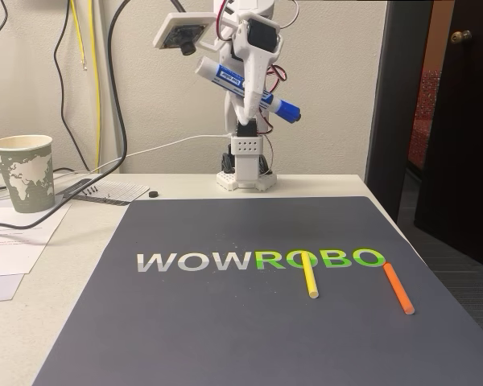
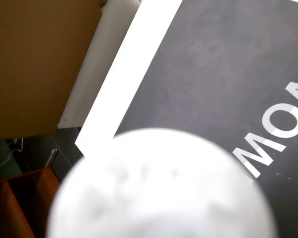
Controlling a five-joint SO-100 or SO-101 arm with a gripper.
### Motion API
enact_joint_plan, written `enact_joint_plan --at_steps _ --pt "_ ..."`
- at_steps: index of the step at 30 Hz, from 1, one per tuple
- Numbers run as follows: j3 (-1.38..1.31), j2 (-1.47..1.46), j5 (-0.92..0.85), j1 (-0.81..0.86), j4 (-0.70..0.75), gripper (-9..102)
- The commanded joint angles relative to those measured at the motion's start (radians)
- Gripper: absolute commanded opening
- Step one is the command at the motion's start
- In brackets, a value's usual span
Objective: Pick up the blue marker.
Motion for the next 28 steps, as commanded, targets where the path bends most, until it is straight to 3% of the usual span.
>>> enact_joint_plan --at_steps 1,4,28 --pt "-0.097 0.041 0.041 0.017 0.167 0" --pt "-0.190 0.002 0.081 0.025 0.167 0" --pt "-0.193 -0.005 0.106 0.018 0.169 0"
